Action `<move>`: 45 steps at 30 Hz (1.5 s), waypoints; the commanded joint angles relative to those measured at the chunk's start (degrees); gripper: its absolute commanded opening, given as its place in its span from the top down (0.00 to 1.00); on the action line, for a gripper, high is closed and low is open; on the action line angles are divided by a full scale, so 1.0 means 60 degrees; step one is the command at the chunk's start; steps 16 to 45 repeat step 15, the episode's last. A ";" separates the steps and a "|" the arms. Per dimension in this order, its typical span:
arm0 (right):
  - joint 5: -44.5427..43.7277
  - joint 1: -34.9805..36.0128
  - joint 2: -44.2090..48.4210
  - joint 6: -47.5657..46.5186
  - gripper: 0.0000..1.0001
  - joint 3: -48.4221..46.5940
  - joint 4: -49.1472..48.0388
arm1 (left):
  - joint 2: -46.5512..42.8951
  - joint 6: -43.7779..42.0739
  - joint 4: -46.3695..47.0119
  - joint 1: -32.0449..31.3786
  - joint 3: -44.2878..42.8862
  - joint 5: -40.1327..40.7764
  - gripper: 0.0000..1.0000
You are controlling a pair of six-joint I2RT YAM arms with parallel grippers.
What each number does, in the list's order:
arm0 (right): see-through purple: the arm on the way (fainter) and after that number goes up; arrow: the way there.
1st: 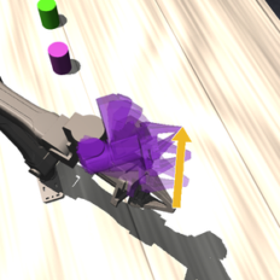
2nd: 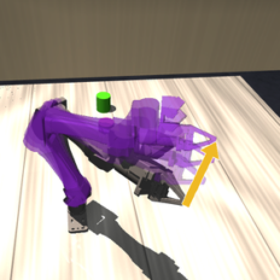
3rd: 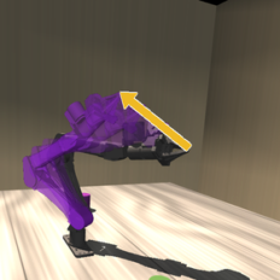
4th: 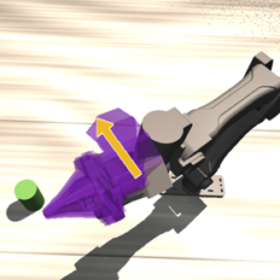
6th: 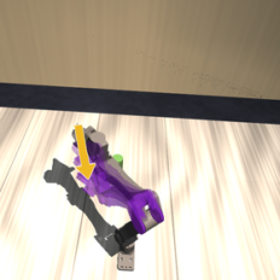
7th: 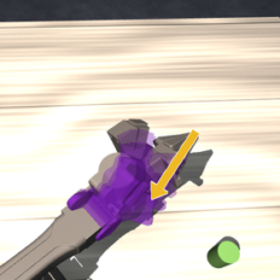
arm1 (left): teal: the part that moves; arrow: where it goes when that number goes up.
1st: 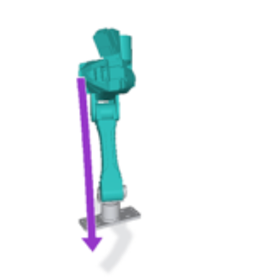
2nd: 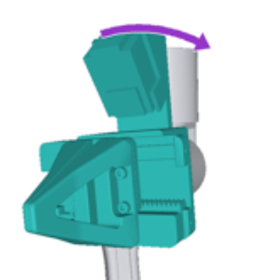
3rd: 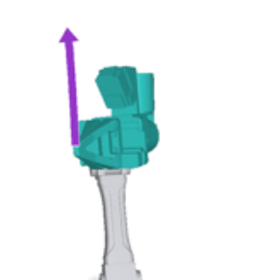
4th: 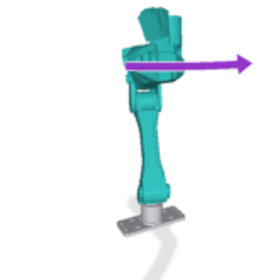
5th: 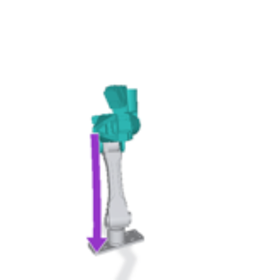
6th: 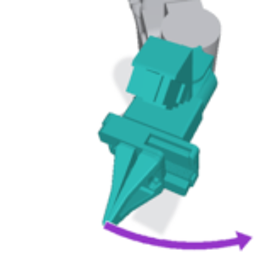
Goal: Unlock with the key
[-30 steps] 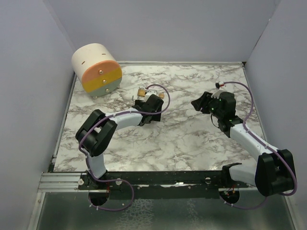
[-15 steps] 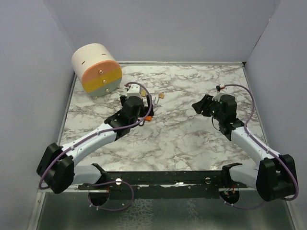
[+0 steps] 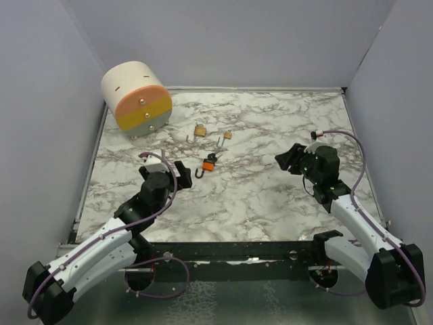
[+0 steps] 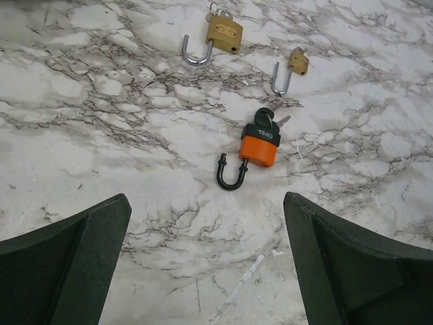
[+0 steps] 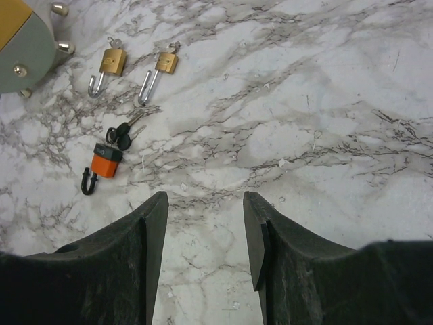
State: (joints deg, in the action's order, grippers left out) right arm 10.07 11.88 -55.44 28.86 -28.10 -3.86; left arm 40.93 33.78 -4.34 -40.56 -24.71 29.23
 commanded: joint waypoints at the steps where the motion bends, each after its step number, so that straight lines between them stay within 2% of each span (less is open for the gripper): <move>1: -0.0248 -0.0057 0.0372 0.0111 0.51 0.0181 0.0276 | -0.1143 0.0414 -0.0613 0.0036 0.0363 0.0567 0.01; 9: -0.0154 -0.0047 0.0301 0.0156 0.51 0.0186 0.0321 | -0.1823 0.0445 -0.1223 0.0036 0.0478 0.0687 0.01; 45: -0.0154 -0.0052 0.0211 0.0134 0.51 0.0202 0.0250 | -0.1732 0.0360 -0.1017 0.0039 0.0522 0.0632 0.01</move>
